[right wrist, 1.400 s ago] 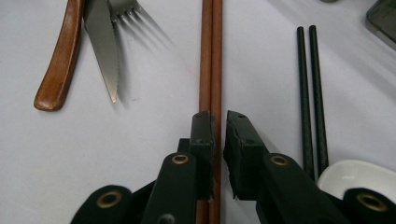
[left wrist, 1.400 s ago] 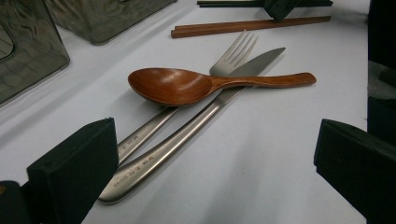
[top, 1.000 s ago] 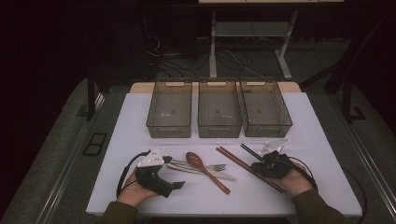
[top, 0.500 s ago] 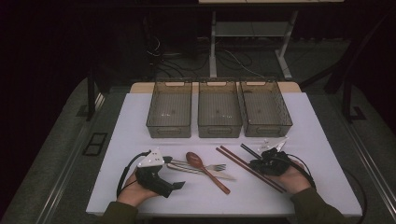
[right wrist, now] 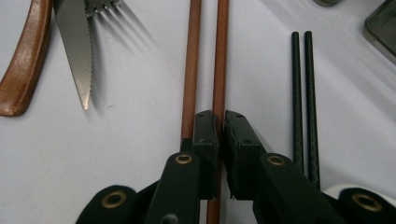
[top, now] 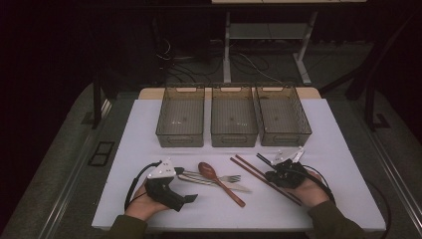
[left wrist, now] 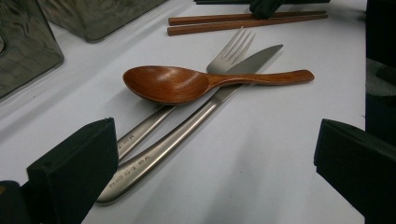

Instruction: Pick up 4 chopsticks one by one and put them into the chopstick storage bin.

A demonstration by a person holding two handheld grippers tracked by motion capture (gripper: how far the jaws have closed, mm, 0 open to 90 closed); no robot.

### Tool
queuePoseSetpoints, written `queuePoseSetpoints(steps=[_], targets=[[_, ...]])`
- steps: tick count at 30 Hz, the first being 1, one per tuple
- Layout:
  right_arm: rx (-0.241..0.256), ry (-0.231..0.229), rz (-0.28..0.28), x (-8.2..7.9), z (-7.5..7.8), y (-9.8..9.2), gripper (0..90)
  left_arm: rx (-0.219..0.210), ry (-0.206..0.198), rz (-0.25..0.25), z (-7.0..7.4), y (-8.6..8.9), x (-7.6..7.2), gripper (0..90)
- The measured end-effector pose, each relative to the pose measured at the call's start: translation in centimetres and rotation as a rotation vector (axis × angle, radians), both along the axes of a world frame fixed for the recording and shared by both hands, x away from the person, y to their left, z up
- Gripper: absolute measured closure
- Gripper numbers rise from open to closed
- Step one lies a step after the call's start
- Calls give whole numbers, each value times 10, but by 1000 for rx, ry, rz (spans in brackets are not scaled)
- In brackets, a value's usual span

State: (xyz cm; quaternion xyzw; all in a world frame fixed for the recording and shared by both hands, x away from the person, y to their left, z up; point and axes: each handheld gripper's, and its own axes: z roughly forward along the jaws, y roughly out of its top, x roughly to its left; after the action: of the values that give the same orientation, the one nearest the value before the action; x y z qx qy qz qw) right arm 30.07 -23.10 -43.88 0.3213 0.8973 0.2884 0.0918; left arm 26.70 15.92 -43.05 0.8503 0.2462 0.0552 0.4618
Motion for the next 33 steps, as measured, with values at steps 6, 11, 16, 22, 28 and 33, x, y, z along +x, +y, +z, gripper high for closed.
queuePoseSetpoints(steps=[6,11,16,22,28,33], targets=[[-3,-4,-10,-1,0,1,847,-3,-3,1,0,0,0,0],[-4,1,-36,-2,1,2,848,-4,-5,-3,0,0,0,0],[8,11,-49,0,2,1,848,-6,-7,-10,1,1,0,0],[26,11,-53,0,5,-1,848,-22,1,-10,-2,4,1,0],[36,8,-57,1,7,-3,848,-30,-1,-11,-2,5,1,0],[48,9,-63,0,10,-5,848,-23,0,-18,-3,5,1,0]])
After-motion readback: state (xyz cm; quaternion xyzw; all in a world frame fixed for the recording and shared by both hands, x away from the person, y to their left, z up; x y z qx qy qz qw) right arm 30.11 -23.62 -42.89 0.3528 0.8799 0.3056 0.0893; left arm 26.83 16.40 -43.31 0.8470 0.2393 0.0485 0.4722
